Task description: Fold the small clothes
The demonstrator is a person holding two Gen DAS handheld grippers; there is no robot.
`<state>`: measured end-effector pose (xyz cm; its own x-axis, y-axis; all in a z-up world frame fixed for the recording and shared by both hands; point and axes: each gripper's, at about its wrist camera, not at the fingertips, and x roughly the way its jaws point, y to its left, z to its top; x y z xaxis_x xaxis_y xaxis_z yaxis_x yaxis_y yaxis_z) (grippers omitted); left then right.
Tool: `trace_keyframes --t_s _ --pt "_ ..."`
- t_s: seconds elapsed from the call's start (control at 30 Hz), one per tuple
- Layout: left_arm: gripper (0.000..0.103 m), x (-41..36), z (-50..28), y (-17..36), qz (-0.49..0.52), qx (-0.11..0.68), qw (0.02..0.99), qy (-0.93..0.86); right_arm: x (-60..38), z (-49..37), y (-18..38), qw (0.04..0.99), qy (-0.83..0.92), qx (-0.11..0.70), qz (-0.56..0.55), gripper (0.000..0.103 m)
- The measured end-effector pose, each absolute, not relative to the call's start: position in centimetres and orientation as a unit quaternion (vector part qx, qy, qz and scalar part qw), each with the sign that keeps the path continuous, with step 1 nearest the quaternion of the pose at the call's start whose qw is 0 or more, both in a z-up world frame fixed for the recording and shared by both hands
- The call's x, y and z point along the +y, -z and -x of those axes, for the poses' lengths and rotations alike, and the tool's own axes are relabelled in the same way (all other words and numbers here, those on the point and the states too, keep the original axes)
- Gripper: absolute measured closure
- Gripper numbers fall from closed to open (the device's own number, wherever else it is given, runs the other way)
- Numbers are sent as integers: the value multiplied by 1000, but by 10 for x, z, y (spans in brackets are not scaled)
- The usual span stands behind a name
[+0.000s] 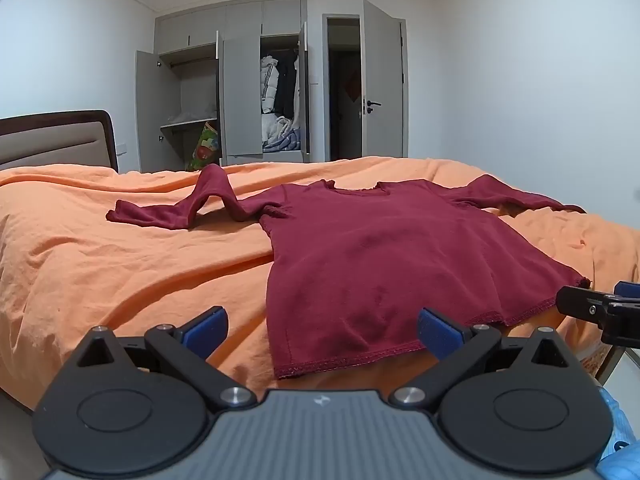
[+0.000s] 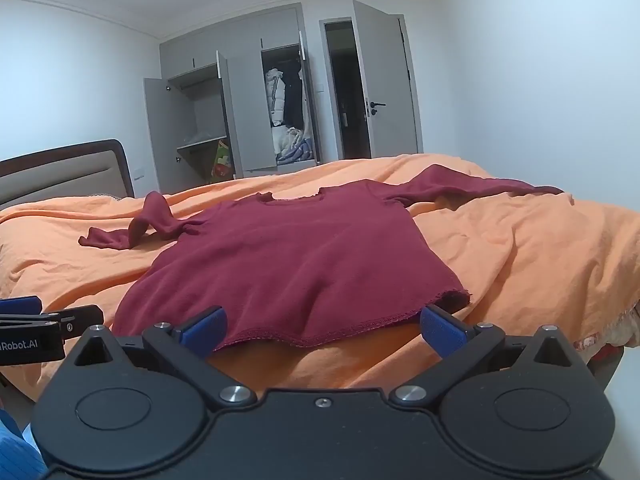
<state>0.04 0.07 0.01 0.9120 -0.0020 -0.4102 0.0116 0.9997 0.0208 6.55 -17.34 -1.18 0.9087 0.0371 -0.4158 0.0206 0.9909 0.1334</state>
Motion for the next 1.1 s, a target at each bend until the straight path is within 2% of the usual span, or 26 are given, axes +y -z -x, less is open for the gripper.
trace_keyframes --t_s 1.1 --pt "0 -1 2 -1 -16 208 978 8 -178 -61 13 975 0 210 -72 0"
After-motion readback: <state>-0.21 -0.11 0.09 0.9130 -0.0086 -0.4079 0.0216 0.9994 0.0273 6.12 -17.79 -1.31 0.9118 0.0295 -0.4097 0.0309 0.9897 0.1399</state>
